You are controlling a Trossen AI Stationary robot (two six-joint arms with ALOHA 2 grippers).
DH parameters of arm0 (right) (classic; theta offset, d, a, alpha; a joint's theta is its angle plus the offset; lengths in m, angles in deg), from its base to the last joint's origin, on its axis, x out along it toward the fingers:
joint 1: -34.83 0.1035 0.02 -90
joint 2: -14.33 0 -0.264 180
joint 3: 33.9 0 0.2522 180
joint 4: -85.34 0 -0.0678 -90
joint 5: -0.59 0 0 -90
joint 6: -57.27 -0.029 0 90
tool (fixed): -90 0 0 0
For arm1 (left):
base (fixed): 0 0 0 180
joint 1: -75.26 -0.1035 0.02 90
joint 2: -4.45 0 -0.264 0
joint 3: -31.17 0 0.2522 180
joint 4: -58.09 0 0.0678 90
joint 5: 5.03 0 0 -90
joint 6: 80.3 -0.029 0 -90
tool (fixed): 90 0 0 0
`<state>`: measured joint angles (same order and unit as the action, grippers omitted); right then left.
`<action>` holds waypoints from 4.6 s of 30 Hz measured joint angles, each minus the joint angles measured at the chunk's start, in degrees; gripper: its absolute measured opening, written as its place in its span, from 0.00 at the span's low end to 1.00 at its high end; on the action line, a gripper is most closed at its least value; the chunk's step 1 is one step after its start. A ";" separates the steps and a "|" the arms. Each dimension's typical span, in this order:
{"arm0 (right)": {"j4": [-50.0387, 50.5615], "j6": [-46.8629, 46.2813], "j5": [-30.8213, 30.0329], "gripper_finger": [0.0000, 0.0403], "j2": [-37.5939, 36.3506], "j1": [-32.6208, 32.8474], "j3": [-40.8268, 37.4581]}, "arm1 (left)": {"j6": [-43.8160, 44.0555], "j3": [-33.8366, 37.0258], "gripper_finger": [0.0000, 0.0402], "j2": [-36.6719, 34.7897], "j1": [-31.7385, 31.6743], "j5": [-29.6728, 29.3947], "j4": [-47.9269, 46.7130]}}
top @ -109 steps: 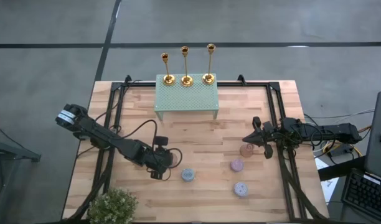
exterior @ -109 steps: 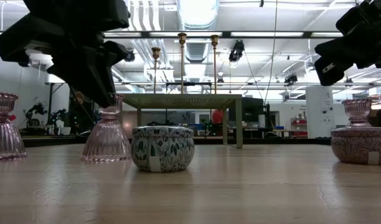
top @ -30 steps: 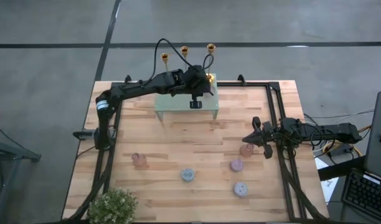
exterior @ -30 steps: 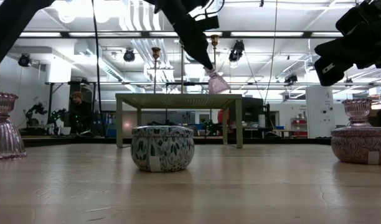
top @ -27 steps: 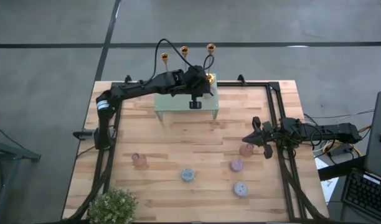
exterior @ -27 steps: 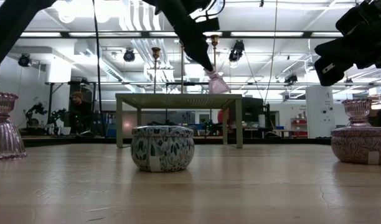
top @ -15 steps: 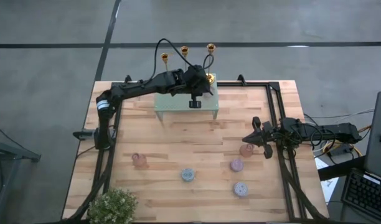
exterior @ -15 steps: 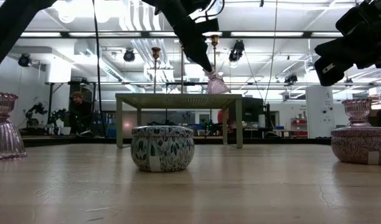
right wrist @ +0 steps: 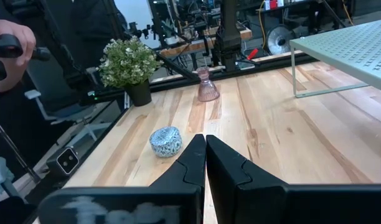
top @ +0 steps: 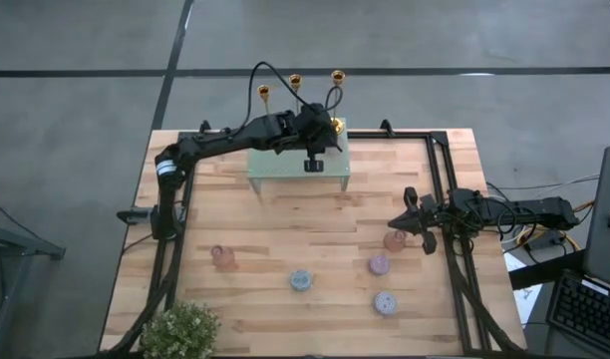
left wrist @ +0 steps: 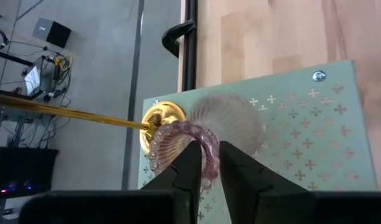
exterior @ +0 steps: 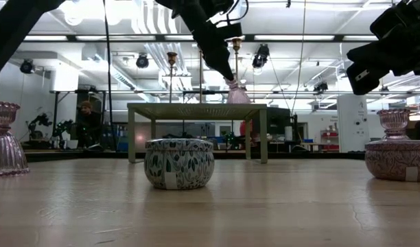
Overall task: Pick & Place candle stick holders
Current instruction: Put the middle pink candle holder on the shelf, then put the left pink candle holder on the shelf aligned with the other pink candle holder
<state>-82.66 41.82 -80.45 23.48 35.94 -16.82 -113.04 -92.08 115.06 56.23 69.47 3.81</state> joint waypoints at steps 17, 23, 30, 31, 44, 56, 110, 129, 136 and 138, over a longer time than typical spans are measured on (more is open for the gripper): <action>0.00 0.00 0.02 0.02 -0.01 -0.04 -0.01 | 1.34 0.06 0.15 0.00 0.00 0.96 2.84; 0.00 0.01 0.02 0.02 -0.02 -0.02 -0.02 | 2.07 0.07 0.15 0.00 0.00 1.28 5.10; 0.00 0.00 0.01 0.02 0.00 -0.02 0.00 | 3.94 0.13 0.15 -2.28 0.22 0.50 1.58; 0.00 -0.02 -0.01 0.02 -0.02 -0.02 0.00 | 4.59 0.13 0.15 -2.79 0.22 0.50 0.49; -0.02 -0.01 0.01 0.02 -0.02 0.00 0.00 | 8.75 3.23 0.13 -3.89 -0.79 2.51 -4.05; 0.00 -0.02 -0.01 0.02 0.00 0.00 0.00 | 9.72 9.85 0.08 -3.89 -3.86 2.59 -0.21; 0.00 -0.01 0.00 0.02 0.00 0.00 -0.01 | 44.31 35.25 0.20 -37.10 21.28 14.59 -23.91; 0.00 0.01 0.02 0.02 0.00 0.00 -0.02 | 74.38 58.71 0.45 -46.78 49.55 9.88 -22.40; 0.00 0.00 -0.01 0.02 0.00 0.00 -0.01 | 76.70 60.44 0.43 -45.37 50.49 9.43 -21.74; 0.00 0.00 -0.01 0.02 0.00 0.00 0.00 | 76.62 60.71 0.42 -44.76 50.49 9.61 -21.43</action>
<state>-82.66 41.83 -80.46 23.48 35.94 -16.82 -36.43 -31.38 70.30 106.72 79.08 -17.62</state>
